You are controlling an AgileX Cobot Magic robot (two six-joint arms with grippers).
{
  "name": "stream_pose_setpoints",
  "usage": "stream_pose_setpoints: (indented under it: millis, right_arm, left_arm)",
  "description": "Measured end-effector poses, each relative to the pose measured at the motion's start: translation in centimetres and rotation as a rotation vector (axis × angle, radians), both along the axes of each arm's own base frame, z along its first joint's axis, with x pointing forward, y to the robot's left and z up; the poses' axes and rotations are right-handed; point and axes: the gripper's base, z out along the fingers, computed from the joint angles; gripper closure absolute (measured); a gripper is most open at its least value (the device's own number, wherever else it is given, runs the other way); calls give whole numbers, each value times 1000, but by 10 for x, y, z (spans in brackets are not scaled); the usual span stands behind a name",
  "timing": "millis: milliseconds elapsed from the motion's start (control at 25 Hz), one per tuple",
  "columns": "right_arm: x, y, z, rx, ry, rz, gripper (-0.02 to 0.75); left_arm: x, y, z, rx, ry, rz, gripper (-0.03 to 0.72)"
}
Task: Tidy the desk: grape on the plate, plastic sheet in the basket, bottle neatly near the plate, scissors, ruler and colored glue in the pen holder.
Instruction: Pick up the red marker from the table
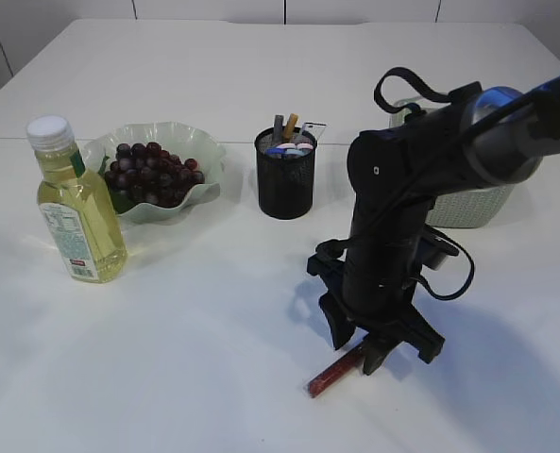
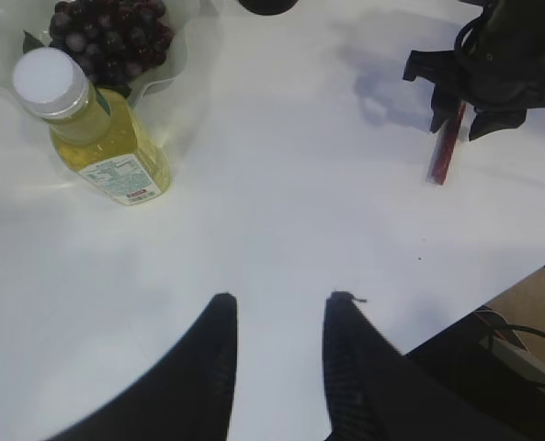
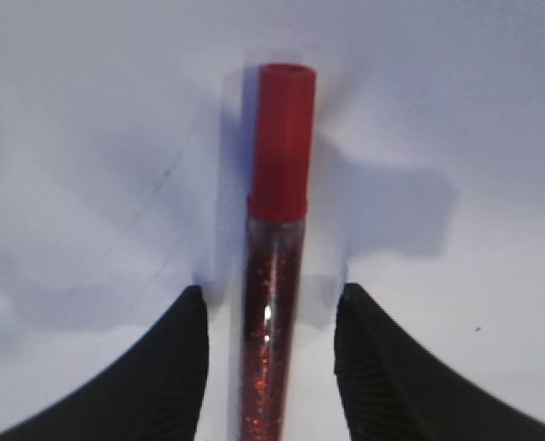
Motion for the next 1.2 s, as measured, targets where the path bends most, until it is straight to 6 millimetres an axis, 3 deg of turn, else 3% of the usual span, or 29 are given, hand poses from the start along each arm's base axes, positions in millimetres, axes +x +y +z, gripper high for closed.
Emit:
stream_pose_setpoints:
  millis: [120, 400, 680, 920, 1200]
  right_arm:
    - [0, 0, -1, -2, 3, 0, 378]
    - [0, 0, -1, 0, 2, -1, 495]
    - [0, 0, -1, 2, 2, 8, 523]
    - [1, 1, -1, 6, -2, 35, 620]
    - [1, 1, -1, 7, -7, 62, 627]
  left_arm:
    - [0, 0, 0, 0, 0, 0, 452]
    - [0, 0, 0, 2, -1, 1, 452]
    - [0, 0, 0, 2, -1, 1, 452]
    - [0, 0, 0, 2, -1, 1, 452]
    - [0, 0, 0, 2, -1, 1, 452]
